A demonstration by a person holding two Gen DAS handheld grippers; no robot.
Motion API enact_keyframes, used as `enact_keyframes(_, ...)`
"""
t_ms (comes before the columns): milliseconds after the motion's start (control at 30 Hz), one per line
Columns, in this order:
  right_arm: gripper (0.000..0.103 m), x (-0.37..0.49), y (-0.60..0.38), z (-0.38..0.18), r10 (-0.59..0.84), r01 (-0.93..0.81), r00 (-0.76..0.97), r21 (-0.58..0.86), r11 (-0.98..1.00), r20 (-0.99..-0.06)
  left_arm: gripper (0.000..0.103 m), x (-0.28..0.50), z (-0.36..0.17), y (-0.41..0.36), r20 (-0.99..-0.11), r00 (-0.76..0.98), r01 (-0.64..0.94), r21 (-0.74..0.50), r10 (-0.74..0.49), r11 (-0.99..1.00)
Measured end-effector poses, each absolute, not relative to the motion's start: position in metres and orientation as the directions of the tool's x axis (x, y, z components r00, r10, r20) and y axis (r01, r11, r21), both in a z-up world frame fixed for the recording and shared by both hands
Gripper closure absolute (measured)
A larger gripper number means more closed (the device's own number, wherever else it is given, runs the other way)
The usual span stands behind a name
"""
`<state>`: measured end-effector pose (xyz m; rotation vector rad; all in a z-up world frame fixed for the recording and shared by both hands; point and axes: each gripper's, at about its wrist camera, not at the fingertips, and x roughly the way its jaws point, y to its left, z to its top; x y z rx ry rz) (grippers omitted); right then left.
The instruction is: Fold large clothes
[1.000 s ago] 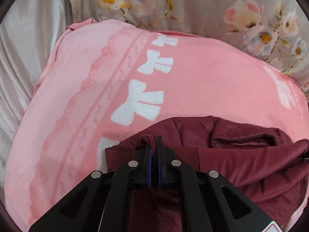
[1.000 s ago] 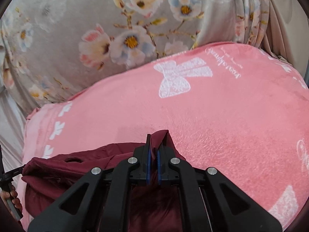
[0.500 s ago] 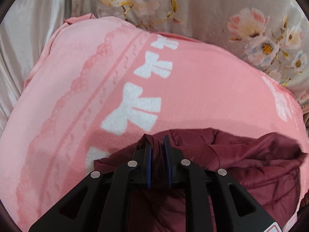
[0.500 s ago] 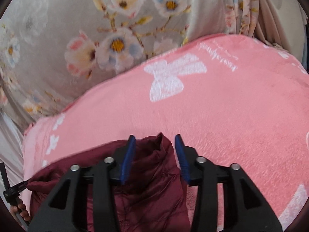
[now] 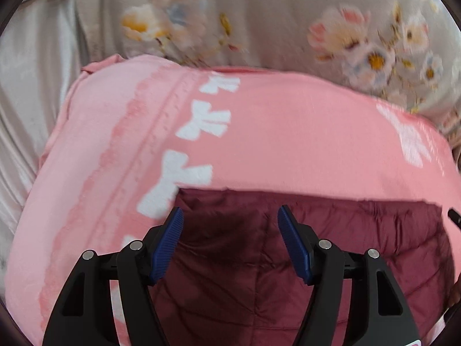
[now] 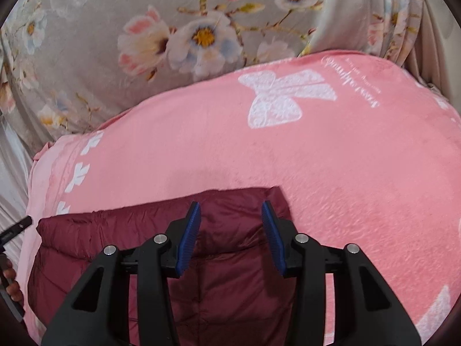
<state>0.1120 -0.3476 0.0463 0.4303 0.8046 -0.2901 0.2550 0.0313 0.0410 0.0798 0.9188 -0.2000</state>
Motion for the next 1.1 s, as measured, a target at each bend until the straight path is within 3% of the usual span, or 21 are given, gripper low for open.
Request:
enact_keyframes(167,0.072,0.129,-0.339,0.024,-0.141,0.423,0.594,0.158,0.892,-0.792,0.043,0.260,-0.002,0.018,-0.836,0.542,0.203,0.037,-0.081,0.978)
enact_keyframes(600,0.072,0.137,-0.331,-0.007,-0.218,0.456,0.561,0.079,0.886,-0.799,0.031,0.265,-0.031,0.018,-0.814,0.577,0.170,0.041,-0.065,0.985)
enact_keyframes(1100,0.071,0.138,-0.337,-0.012,-0.194,0.473,0.573,0.127,0.872,-0.797,0.029,0.272,-0.035,0.014,-0.816,0.576,0.164,0.056,-0.050,0.985)
